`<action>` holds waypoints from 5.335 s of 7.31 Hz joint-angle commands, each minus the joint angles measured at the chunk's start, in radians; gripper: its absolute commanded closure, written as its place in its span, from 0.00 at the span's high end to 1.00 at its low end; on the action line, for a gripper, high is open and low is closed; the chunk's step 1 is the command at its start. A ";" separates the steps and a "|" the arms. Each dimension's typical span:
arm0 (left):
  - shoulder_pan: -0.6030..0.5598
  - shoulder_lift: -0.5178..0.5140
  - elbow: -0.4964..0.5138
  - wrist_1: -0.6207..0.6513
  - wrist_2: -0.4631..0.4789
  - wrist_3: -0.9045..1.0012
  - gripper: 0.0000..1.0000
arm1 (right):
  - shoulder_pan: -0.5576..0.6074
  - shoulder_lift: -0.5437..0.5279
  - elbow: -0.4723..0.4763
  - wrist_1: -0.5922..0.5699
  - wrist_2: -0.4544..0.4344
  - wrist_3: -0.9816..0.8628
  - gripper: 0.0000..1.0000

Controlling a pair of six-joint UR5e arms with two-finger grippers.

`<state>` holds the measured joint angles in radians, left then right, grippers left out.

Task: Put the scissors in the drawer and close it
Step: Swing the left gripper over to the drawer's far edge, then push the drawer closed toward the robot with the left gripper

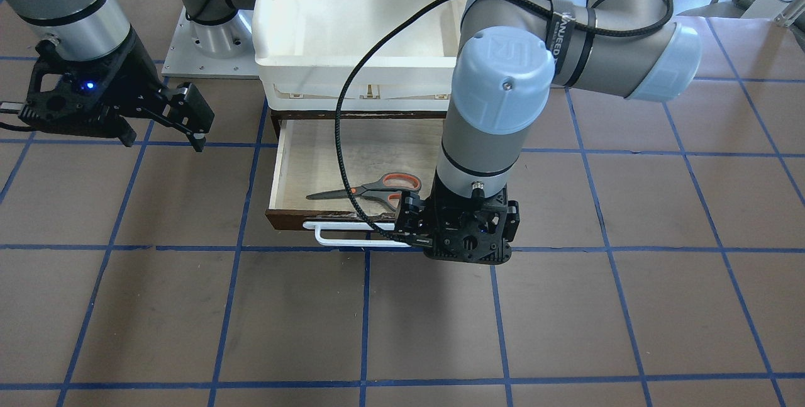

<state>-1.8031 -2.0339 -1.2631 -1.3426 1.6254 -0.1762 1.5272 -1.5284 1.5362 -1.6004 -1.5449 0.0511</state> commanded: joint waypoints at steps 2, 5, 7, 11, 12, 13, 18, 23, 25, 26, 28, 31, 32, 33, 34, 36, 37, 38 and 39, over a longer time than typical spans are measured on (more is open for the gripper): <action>-0.009 -0.029 0.011 0.003 -0.018 -0.054 1.00 | 0.007 -0.022 0.004 0.016 0.002 0.000 1.00; -0.027 -0.055 -0.007 -0.017 -0.007 -0.049 1.00 | 0.007 -0.027 0.005 0.017 -0.001 -0.007 1.00; -0.036 -0.086 -0.006 -0.007 -0.030 -0.052 1.00 | 0.007 -0.027 0.005 0.017 -0.003 -0.010 1.00; -0.055 -0.126 -0.004 0.055 -0.041 -0.063 1.00 | 0.007 -0.026 0.018 0.010 -0.003 0.004 1.00; -0.058 -0.140 -0.004 0.087 -0.042 -0.065 1.00 | 0.007 -0.026 0.018 0.011 -0.007 0.004 1.00; -0.062 -0.147 -0.009 0.089 -0.042 -0.065 1.00 | 0.007 -0.026 0.018 0.007 -0.006 0.009 1.00; -0.070 -0.132 -0.051 0.072 -0.039 -0.066 1.00 | 0.007 -0.024 0.019 0.004 -0.006 0.004 1.00; -0.070 -0.108 -0.059 0.039 -0.065 -0.063 1.00 | 0.007 -0.024 0.019 0.004 -0.007 0.006 1.00; -0.070 -0.111 -0.067 0.036 -0.067 -0.063 1.00 | 0.007 -0.024 0.019 0.004 -0.008 0.004 1.00; -0.070 -0.106 -0.076 0.036 -0.068 -0.063 1.00 | 0.007 -0.024 0.019 0.004 -0.008 -0.005 1.00; -0.070 -0.100 -0.081 0.010 -0.067 -0.063 1.00 | 0.007 -0.026 0.019 0.004 -0.008 -0.005 1.00; -0.070 -0.079 -0.081 -0.038 -0.067 -0.063 1.00 | 0.007 -0.026 0.019 0.004 -0.008 -0.007 1.00; -0.070 -0.069 -0.084 -0.061 -0.067 -0.063 1.00 | 0.007 -0.024 0.019 0.005 -0.008 -0.007 1.00; -0.070 -0.063 -0.087 -0.087 -0.065 -0.063 1.00 | 0.007 -0.026 0.019 0.005 -0.008 -0.007 1.00; -0.071 -0.057 -0.100 -0.090 -0.065 -0.063 1.00 | 0.007 -0.026 0.019 0.005 -0.008 -0.008 1.00; -0.071 -0.036 -0.125 -0.092 -0.065 -0.063 1.00 | 0.007 -0.026 0.019 0.004 -0.004 -0.007 1.00; -0.071 -0.025 -0.142 -0.092 -0.065 -0.063 1.00 | 0.005 -0.024 0.019 0.002 -0.007 -0.008 1.00; -0.071 -0.010 -0.163 -0.092 -0.068 -0.063 1.00 | 0.004 -0.024 0.019 0.002 -0.026 -0.008 1.00; -0.071 0.006 -0.185 -0.092 -0.068 -0.062 1.00 | 0.004 -0.024 0.019 0.002 -0.024 -0.008 1.00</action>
<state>-1.8744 -2.0465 -1.4221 -1.4342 1.5581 -0.2389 1.5318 -1.5526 1.5554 -1.5982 -1.5638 0.0431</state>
